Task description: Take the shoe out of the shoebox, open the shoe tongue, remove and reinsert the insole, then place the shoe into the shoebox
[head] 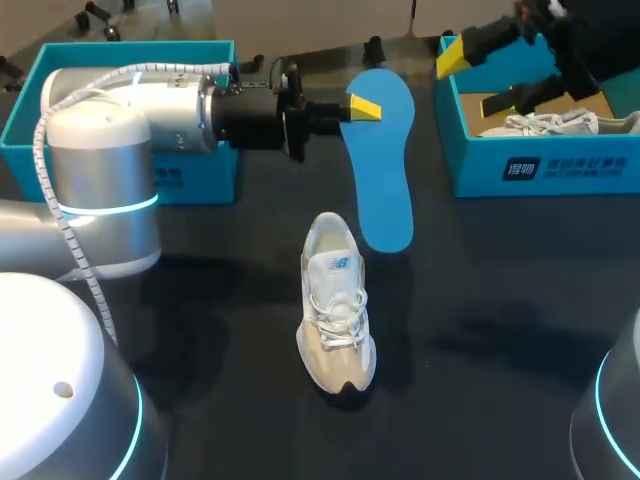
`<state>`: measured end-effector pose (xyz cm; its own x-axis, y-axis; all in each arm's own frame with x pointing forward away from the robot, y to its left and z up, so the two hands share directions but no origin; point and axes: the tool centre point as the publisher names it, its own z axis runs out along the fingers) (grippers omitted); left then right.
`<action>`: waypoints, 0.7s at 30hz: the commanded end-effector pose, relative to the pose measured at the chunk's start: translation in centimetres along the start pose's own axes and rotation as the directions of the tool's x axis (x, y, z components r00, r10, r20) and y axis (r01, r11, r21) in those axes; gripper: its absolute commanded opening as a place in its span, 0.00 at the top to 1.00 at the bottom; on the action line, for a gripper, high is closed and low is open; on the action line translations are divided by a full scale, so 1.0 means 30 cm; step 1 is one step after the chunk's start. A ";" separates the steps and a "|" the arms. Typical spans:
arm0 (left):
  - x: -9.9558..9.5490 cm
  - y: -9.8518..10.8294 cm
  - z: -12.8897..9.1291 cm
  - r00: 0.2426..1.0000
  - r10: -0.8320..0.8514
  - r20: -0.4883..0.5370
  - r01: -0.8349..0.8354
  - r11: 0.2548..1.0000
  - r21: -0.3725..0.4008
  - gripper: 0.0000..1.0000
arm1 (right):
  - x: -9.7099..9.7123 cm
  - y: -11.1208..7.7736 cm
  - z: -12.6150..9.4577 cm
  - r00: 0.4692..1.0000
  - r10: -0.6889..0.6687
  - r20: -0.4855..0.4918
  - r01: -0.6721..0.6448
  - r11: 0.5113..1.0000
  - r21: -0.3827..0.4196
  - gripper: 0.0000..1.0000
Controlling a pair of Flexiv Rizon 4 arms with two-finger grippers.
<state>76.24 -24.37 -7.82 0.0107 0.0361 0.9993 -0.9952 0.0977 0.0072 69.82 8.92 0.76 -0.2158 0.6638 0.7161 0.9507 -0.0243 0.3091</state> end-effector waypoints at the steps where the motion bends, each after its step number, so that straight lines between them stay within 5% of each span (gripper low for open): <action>1: -0.001 -0.004 0.007 1.000 -0.003 0.005 0.003 1.000 -0.001 1.00 | 0.037 0.039 0.020 0.981 -0.001 0.193 -0.009 0.999 0.049 0.00; 21: 0.007 -0.013 0.010 1.000 -0.007 0.002 0.007 1.000 0.004 1.00 | 0.086 0.065 0.050 0.864 -0.044 0.501 -0.031 0.990 0.140 0.00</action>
<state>76.53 -24.56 -7.58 0.0176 0.0357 0.9992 -0.9957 0.0919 0.0142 70.71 10.81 1.94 -0.1544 0.8620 0.4829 0.9706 0.0410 0.2371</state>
